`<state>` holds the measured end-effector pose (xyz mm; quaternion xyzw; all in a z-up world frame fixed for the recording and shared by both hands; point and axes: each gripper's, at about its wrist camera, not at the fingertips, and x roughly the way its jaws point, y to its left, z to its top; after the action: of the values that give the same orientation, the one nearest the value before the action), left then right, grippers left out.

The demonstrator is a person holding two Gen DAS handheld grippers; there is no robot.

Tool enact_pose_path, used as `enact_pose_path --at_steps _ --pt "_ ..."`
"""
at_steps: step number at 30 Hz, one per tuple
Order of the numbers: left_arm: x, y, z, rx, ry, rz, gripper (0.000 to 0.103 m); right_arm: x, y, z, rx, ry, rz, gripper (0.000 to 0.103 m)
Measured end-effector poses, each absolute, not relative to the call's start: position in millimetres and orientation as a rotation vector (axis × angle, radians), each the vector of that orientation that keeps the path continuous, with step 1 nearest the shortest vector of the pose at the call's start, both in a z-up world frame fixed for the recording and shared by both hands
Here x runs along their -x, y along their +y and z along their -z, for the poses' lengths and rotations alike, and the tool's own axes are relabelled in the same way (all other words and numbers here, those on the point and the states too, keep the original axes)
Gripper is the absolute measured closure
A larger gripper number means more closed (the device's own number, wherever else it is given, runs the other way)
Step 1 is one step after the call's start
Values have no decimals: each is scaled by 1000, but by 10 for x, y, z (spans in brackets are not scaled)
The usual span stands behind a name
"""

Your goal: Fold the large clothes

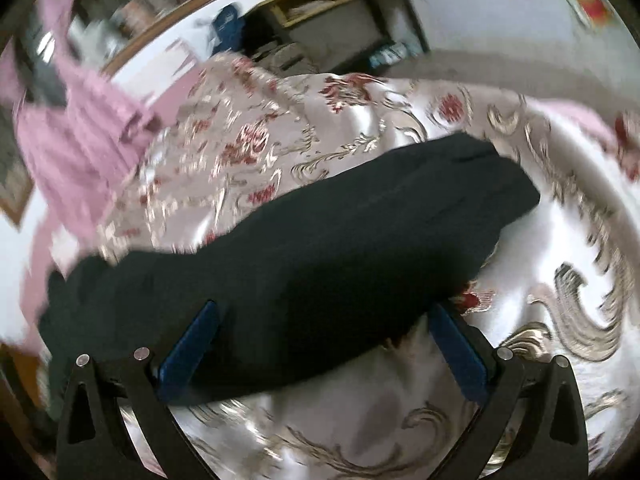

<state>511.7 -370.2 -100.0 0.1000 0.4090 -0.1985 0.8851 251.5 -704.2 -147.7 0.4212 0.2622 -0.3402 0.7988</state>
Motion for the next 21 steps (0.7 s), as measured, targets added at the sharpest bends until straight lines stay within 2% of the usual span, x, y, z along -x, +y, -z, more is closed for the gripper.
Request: enact_pose_path --at_steps 1,2,3,4,6,7,10,16,21 --pt "-5119 -3700 1007 -206 853 414 0 -2521 -7049 1500 -939 558 759 11" --pt "-5125 -3698 1004 -203 855 417 0 -2540 -7044 1505 -953 558 777 30" --pt "-5128 -3683 991 -193 857 425 0 -2562 -7048 1543 -982 564 793 44" --pt "-5130 -3660 978 -182 860 434 0 -2571 -7064 1580 -1010 577 803 70" --pt "-5142 -3584 948 -150 885 457 0 -2578 -7080 1652 -1080 558 792 80" --pt "-5144 -3559 938 -144 896 458 0 -2593 -7060 1631 -1072 541 785 89" --pt "-5096 -3377 813 -130 913 471 1 -2646 -6957 1413 -987 494 773 96" --pt "-5012 -2623 450 -46 906 469 1 -2981 -6388 309 -638 362 697 97" --pt "-4951 -1817 200 -46 868 394 1 -3588 -5388 -555 -274 300 542 97"
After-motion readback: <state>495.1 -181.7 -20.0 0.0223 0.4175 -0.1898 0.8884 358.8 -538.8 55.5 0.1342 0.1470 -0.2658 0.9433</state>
